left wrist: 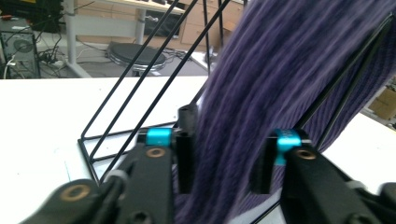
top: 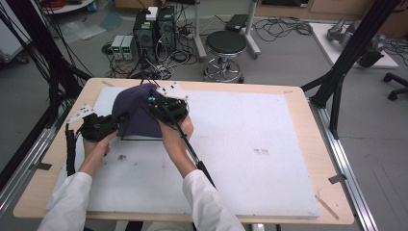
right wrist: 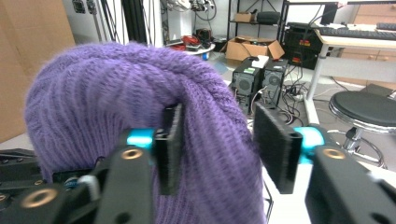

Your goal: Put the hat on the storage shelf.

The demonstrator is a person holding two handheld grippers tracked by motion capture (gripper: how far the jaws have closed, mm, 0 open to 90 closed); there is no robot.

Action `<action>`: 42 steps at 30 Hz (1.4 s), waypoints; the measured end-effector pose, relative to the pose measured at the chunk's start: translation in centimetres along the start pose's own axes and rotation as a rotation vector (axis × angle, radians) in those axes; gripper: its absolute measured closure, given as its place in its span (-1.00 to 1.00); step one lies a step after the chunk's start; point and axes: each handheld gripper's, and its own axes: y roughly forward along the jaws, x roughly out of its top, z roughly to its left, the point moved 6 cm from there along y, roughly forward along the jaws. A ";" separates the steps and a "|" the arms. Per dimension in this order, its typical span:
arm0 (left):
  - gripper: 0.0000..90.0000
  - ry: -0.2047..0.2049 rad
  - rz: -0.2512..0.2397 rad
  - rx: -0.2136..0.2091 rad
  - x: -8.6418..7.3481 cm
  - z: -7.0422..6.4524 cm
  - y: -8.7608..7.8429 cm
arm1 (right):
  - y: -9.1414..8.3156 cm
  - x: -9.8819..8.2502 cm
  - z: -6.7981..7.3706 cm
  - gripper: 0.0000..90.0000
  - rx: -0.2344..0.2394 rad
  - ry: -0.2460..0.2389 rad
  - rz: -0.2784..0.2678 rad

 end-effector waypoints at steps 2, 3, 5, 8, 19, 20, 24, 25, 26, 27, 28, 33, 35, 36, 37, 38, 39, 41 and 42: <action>0.31 0.011 -0.009 0.003 0.2 -0.3 -0.1 | -0.1 0.0 -0.1 0.00 0.010 0.013 0.004; 0.26 0.009 -0.015 0.007 0.3 -0.4 -0.1 | -0.1 0.1 -0.3 -0.05 0.009 0.016 0.003; 0.12 0.019 -0.028 0.020 0.6 -0.5 -0.3 | -0.3 0.2 -0.4 -0.12 0.011 0.026 -0.002; -0.06 0.028 -0.050 0.017 0.9 -0.7 -0.6 | -0.5 0.3 -0.4 -0.21 0.027 0.030 -0.002; -0.21 0.055 -0.093 0.032 1.7 -1.2 -1.3 | -0.8 0.6 -0.9 -0.32 0.008 0.048 -0.014; -0.24 0.061 -0.100 0.034 1.8 -1.3 -1.4 | -0.9 0.6 -1.0 -0.34 0.005 0.051 -0.019; -0.32 0.102 -0.141 0.050 2.4 -2.0 -1.8 | -1.3 0.9 -1.6 -0.45 -0.011 0.047 -0.039; -0.34 0.116 -0.152 0.059 2.6 -2.1 -2.0 | -1.5 1.0 -1.8 -0.50 -0.018 0.043 -0.050; -0.36 0.130 -0.163 0.068 2.8 -2.3 -2.1 | -1.8 1.1 -2.1 -0.53 -0.029 0.044 -0.062; -0.38 0.138 -0.174 0.078 3.0 -2.4 -2.2 | -2.0 1.2 -2.4 -0.57 -0.046 0.046 -0.077; -0.39 0.145 -0.183 0.087 3.1 -2.5 -2.3 | -2.3 1.3 -2.7 -0.60 -0.067 0.050 -0.098; -0.43 0.132 -0.274 0.139 4.0 -2.9 -3.3 | -4.3 1.8 -4.2 -0.61 -0.068 0.078 -0.182; -0.44 0.115 -0.323 0.157 4.5 -3.0 -3.9 | -5.4 1.9 -5.1 -0.62 -0.069 0.112 -0.210; -0.44 0.111 -0.333 0.166 4.5 -2.9 -4.0 | -6.1 2.0 -5.6 -0.62 -0.076 0.108 -0.225; -0.44 0.100 -0.352 0.173 4.7 -2.9 -4.3 | -6.5 2.1 -5.9 -0.62 -0.083 0.104 -0.238; -0.45 0.090 -0.369 0.181 4.8 -2.8 -4.5 | -7.2 2.1 -6.4 -0.63 -0.098 0.098 -0.256; -0.45 0.080 -0.389 0.193 4.9 -2.8 -4.8 | -7.9 2.2 -7.0 -0.63 -0.107 0.100 -0.280; -0.45 0.071 -0.419 0.207 5.2 -2.8 -5.3 | -9.5 2.2 -8.3 -0.63 -0.113 0.106 -0.311; -0.45 0.073 -0.428 0.211 5.2 -2.9 -5.5 | -10.0 2.1 -8.8 -0.63 -0.104 0.104 -0.329</action>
